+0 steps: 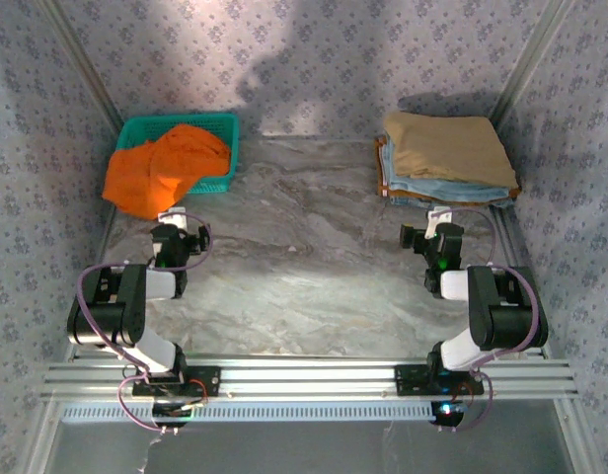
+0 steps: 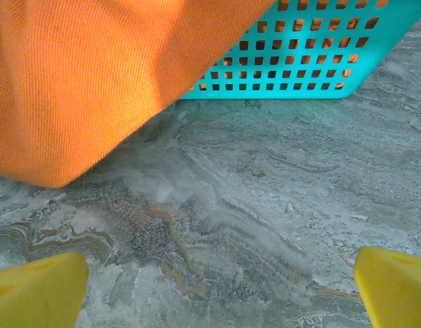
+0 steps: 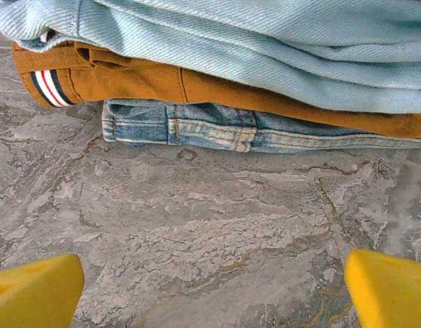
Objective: Fold and stack the trousers
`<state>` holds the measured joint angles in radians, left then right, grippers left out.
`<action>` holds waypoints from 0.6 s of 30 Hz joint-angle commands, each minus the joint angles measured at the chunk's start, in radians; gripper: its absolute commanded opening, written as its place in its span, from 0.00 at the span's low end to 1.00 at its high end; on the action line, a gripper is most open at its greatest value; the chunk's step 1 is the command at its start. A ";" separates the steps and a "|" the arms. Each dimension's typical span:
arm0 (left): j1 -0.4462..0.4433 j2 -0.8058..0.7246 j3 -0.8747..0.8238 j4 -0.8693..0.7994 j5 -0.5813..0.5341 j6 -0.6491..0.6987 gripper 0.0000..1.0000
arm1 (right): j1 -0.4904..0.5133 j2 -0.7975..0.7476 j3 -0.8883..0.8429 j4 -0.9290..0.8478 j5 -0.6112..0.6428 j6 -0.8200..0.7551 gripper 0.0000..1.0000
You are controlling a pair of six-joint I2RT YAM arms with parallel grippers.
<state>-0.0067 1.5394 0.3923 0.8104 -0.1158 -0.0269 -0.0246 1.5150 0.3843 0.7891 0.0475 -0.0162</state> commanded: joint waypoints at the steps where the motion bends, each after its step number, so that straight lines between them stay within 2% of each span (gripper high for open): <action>1: 0.002 -0.004 0.016 0.015 0.023 0.012 1.00 | -0.010 0.004 0.017 -0.007 -0.015 -0.007 1.00; 11: 0.016 -0.012 0.030 -0.003 0.024 -0.009 1.00 | -0.004 0.000 0.020 -0.010 0.004 -0.010 1.00; 13: 0.017 -0.091 0.100 -0.194 -0.018 -0.020 1.00 | 0.014 -0.040 0.071 -0.123 0.082 -0.002 1.00; 14: 0.016 -0.140 0.158 -0.327 -0.015 -0.011 1.00 | 0.025 -0.069 0.130 -0.246 0.141 0.004 1.00; 18: 0.010 -0.302 0.323 -0.646 0.038 0.015 1.00 | 0.076 -0.188 0.257 -0.474 0.195 0.009 1.00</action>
<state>0.0021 1.3621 0.5922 0.4053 -0.1017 -0.0261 0.0162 1.4300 0.5484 0.4950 0.1539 -0.0154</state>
